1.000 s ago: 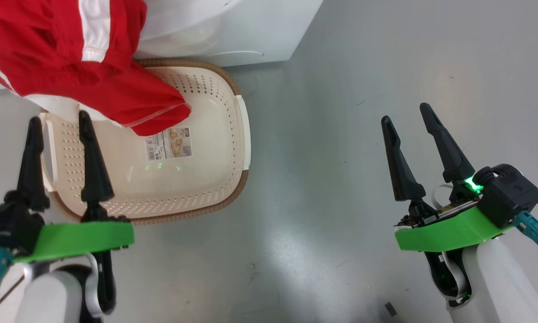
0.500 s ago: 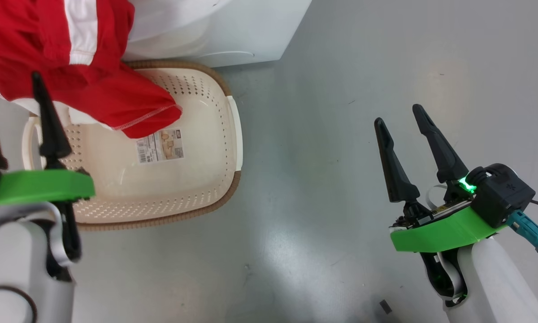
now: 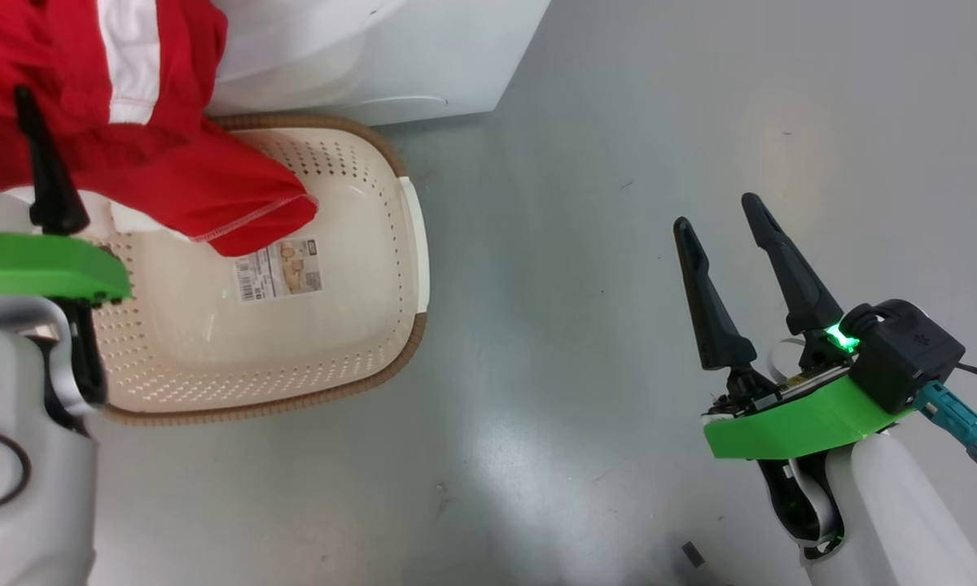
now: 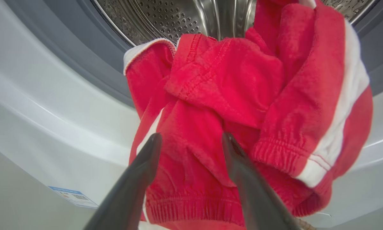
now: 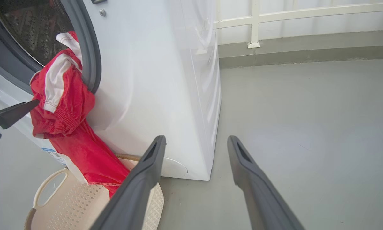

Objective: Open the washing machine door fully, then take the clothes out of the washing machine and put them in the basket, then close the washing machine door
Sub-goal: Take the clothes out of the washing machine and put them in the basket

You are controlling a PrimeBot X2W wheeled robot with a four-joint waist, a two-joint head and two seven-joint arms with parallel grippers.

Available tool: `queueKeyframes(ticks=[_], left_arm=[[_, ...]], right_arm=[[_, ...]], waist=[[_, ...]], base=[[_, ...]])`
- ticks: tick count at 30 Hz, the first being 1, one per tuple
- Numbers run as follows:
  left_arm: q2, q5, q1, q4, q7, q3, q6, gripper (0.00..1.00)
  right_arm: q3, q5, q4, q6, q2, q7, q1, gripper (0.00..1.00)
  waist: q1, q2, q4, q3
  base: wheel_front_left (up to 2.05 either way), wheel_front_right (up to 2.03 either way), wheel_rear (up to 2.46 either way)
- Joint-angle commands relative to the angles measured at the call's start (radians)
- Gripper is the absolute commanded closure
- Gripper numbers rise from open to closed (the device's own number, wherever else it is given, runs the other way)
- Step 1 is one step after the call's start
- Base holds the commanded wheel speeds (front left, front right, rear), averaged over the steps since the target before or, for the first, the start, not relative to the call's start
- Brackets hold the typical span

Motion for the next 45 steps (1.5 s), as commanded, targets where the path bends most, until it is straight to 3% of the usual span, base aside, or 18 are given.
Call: queueKeyframes(ticks=[1, 17, 29, 30, 31, 32, 33, 45], left_arm=[[0.058, 0.028, -0.02, 0.02, -0.01, 0.022, -0.002, 0.0], [0.082, 0.044, -0.172, 0.261, -0.012, 0.053, -0.034, 0.0], [0.096, 0.056, -0.235, 0.353, -0.012, 0.076, -0.071, 0.0], [0.097, 0.055, -0.241, 0.359, -0.012, 0.08, -0.076, 0.16], [0.099, 0.054, -0.245, 0.364, -0.012, 0.082, -0.081, 0.47], [0.1, 0.055, -0.249, 0.368, -0.012, 0.084, -0.084, 0.69], [0.099, 0.056, -0.251, 0.371, -0.012, 0.085, -0.088, 1.0], [0.067, 0.078, -0.2, 0.257, -0.012, 0.104, -0.118, 1.0]], right_arm=[[0.029, 0.018, -0.016, 0.006, 0.001, -0.006, 0.003, 0.0], [0.046, 0.03, -0.01, 0.006, 0.001, -0.006, -0.005, 0.0], [0.055, 0.037, -0.008, 0.006, 0.001, -0.006, -0.011, 0.0], [0.055, 0.037, -0.008, 0.006, 0.001, -0.006, -0.012, 0.0], [0.055, 0.038, -0.008, 0.006, 0.001, -0.006, -0.012, 0.0], [0.055, 0.038, -0.008, 0.006, 0.001, -0.006, -0.012, 0.0], [0.055, 0.038, -0.008, 0.006, 0.001, -0.006, -0.013, 0.0], [0.042, 0.035, -0.013, 0.006, 0.001, -0.006, -0.004, 0.0]], waist=[[0.0, 0.0, -0.004, -0.001], [0.0, 0.0, -0.029, 0.003], [0.0, 0.0, -0.041, 0.003], [0.0, 0.0, -0.042, 0.003], [0.0, 0.0, -0.043, 0.003], [0.0, 0.0, -0.043, 0.004], [0.0, 0.0, -0.044, 0.004], [0.0, 0.0, -0.03, 0.002]], base=[[0.0, 0.0, 0.0], [0.0, 0.0, 0.0], [0.0, 0.0, 0.0], [0.0, 0.0, 0.0], [0.0, 0.0, 0.0], [0.0, 0.0, 0.0], [0.0, 0.0, 0.0], [0.0, 0.0, 0.0]])
